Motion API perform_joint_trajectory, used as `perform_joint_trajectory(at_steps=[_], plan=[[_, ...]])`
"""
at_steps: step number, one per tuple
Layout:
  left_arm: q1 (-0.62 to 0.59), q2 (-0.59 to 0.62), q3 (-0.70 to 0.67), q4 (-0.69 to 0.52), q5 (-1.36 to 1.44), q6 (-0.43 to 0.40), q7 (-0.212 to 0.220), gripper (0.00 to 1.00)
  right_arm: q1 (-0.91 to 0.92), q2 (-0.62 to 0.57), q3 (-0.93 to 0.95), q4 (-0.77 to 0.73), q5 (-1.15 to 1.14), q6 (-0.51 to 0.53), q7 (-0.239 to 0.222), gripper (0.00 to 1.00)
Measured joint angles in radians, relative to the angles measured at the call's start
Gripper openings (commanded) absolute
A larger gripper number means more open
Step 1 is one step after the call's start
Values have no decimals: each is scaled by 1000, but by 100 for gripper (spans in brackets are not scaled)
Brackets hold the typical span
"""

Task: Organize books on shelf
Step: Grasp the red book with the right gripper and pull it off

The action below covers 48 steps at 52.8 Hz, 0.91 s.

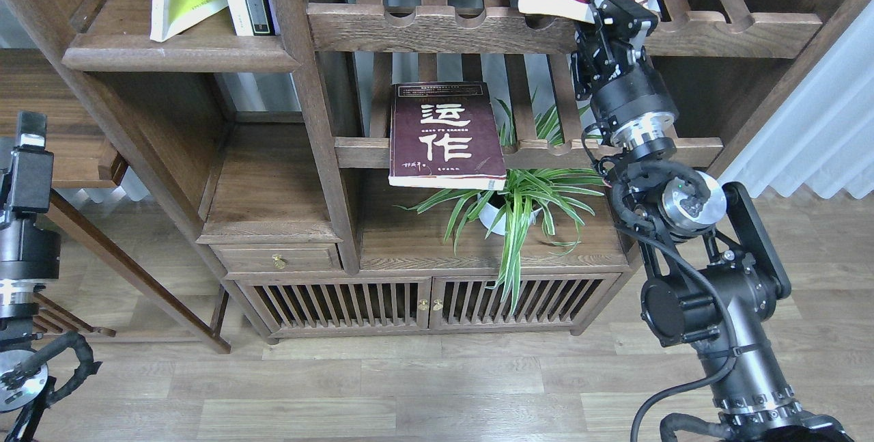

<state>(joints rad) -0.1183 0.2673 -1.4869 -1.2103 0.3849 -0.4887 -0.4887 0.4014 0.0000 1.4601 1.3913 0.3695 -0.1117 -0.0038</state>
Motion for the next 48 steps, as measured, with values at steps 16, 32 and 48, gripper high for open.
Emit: perform_joint_trajectory(at_steps=[16, 32, 48], plan=[[0, -3, 3, 22, 1, 0, 0, 100, -18, 0, 12, 87, 70, 93, -3, 9], [3, -8, 8, 62, 1, 0, 0, 100, -134, 0, 27, 218, 216, 244, -12, 9], [4, -17, 10, 82, 0, 0, 0, 100, -325, 0, 37, 262, 323, 464, -20, 9]])
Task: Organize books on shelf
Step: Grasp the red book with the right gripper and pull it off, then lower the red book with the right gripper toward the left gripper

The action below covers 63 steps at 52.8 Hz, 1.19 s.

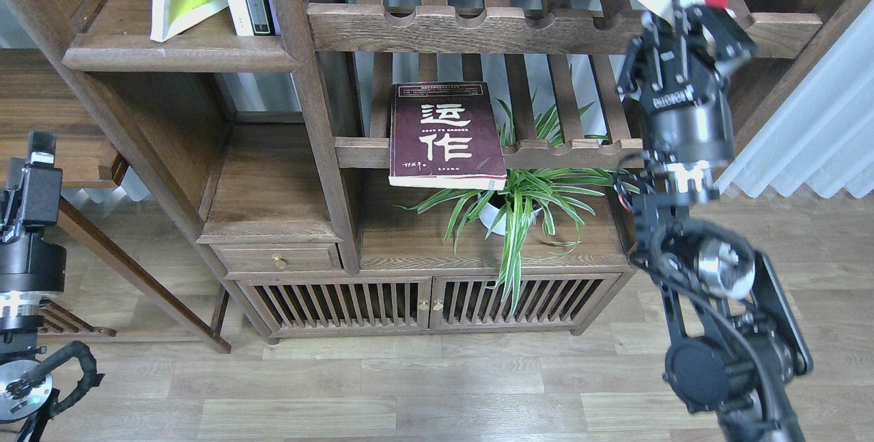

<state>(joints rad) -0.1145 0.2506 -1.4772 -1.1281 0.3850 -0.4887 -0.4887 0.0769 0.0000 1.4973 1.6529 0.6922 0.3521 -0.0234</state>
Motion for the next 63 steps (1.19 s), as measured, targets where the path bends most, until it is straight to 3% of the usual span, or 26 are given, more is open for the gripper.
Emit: perform_joint_trajectory(at_steps=[9, 25, 54, 63], plan=[[2, -2, 0, 13, 0, 0, 0, 100, -103, -27, 0, 12, 79, 119, -1, 9], [-1, -33, 24, 39, 0, 0, 0, 100, -307, -115, 16, 11, 192, 137, -6, 9], [13, -95, 115, 50, -10, 0, 0, 100, -478, -154, -7, -125, 209, 137, -119, 10], [27, -97, 204, 49, -113, 0, 0, 100, -488, -166, -79, -199, 208, 137, -152, 10]])
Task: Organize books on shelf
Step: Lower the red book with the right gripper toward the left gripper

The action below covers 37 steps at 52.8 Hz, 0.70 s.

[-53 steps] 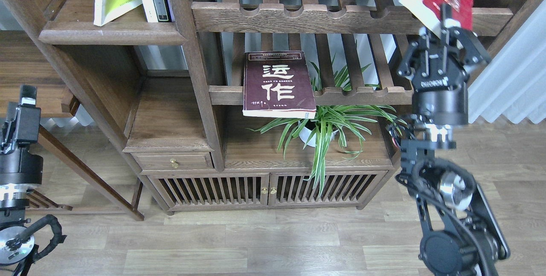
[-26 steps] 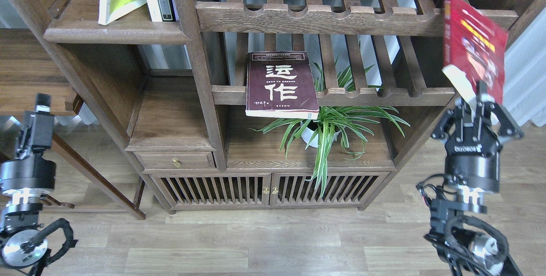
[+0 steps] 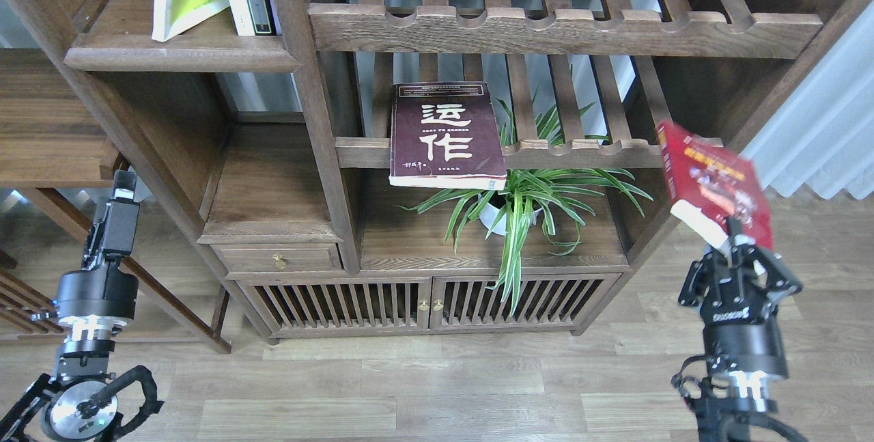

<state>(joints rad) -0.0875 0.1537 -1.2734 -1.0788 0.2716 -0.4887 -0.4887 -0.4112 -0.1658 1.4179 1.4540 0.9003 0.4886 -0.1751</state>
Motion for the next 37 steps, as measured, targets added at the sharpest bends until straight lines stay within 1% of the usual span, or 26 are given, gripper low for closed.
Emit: perform_joint_trajectory(at_steps=[6, 7, 10, 13, 19, 28, 31, 37], plan=[[29, 6, 86, -3, -102, 0, 0, 100, 0, -11, -38, -57, 0, 0, -31, 12], [40, 11, 131, -4, -136, 0, 0, 100, -1, -12, -53, -85, 0, 0, -59, 13], [44, 15, 161, -5, -153, 0, 0, 100, -2, -12, -60, -100, 0, 0, -81, 13], [49, 19, 203, -4, -173, 0, 0, 100, -3, -12, -70, -119, -1, 0, -118, 13], [50, 23, 292, -3, -207, 0, 0, 100, -6, -10, -104, -136, -1, 0, -173, 13], [38, 22, 409, -18, -292, 0, 0, 100, -6, -8, -178, -144, -4, 0, -280, 13], [35, 17, 446, -28, -336, 0, 0, 100, -3, -5, -207, -150, -8, 0, -300, 13], [25, 10, 509, -45, -407, 0, 6, 100, 12, -4, -285, -166, -14, 0, -312, 12]])
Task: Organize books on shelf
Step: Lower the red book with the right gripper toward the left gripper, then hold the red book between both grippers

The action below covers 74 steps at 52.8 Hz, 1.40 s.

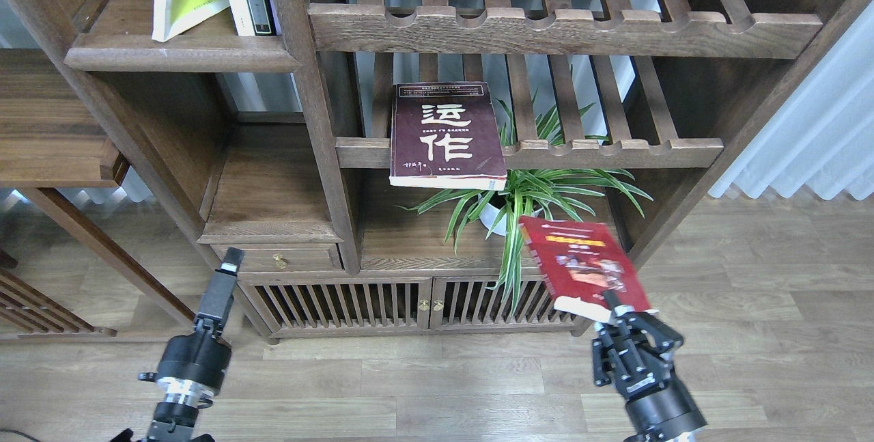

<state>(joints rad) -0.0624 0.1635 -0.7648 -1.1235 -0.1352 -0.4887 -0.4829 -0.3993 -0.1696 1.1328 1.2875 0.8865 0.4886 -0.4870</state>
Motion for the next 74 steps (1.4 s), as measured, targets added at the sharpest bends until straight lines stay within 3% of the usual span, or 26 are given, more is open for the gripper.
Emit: perform_joint_trajectory(at_steps=[15, 36, 74], plan=[[-72, -25, 143, -24, -124, 0, 7, 100, 68, -4, -175, -86, -6, 0, -2, 13], [-57, -68, 293, -28, -168, 0, 4, 100, 71, 37, -256, -88, -7, 0, -2, 13], [-13, -153, 330, 5, -171, 0, -4, 100, 69, 94, -361, -73, -33, 1, -1, 14]])
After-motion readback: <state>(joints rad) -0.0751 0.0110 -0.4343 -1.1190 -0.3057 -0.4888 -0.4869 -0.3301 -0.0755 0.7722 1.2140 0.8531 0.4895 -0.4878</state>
